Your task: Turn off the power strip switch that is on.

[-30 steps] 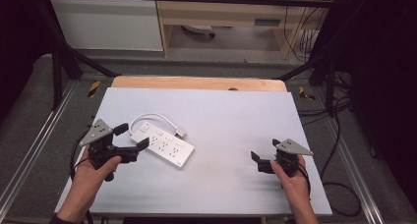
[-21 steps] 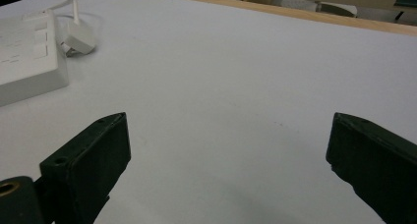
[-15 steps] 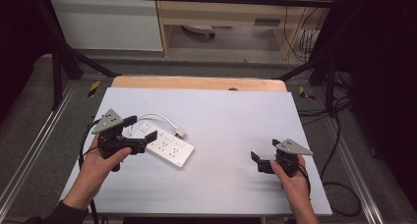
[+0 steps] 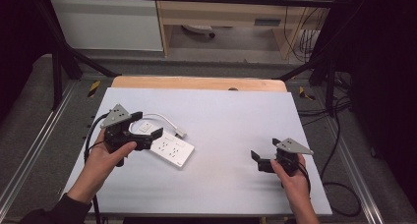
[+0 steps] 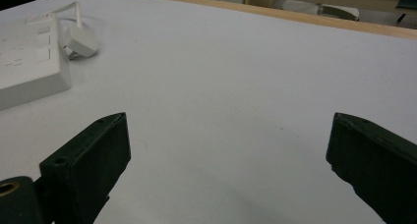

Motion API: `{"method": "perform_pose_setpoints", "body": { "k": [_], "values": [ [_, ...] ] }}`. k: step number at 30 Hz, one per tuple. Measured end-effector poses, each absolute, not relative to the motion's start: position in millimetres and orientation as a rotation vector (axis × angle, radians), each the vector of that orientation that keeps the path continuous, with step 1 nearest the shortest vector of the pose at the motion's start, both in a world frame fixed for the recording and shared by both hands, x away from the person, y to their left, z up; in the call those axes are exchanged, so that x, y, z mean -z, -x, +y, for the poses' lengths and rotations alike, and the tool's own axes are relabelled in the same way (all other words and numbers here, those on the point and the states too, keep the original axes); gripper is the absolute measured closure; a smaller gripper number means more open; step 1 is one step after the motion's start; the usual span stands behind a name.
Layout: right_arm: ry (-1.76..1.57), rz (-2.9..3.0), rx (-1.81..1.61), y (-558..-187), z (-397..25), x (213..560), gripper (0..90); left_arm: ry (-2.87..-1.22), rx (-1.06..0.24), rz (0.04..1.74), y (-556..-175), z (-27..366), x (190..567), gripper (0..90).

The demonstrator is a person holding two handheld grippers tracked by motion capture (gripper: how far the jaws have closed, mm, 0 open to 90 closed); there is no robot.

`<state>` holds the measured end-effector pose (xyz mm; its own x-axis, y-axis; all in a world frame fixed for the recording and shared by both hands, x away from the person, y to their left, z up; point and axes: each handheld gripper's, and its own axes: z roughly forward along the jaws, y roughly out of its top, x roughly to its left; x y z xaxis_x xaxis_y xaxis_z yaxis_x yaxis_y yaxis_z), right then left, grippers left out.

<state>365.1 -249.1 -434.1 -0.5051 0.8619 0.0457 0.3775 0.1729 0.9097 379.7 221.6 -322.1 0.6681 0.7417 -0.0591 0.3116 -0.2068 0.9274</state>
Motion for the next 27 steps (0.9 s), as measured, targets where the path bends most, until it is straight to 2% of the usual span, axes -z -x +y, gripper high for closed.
{"method": "perform_pose_setpoints", "body": {
  "k": [27],
  "values": [
    [-1.169,1.964,-1.293,-363.3,-251.1,433.9,3.3,-1.827,-0.493,0.907,-420.8,223.2,336.2,6.7]
  ]
}}
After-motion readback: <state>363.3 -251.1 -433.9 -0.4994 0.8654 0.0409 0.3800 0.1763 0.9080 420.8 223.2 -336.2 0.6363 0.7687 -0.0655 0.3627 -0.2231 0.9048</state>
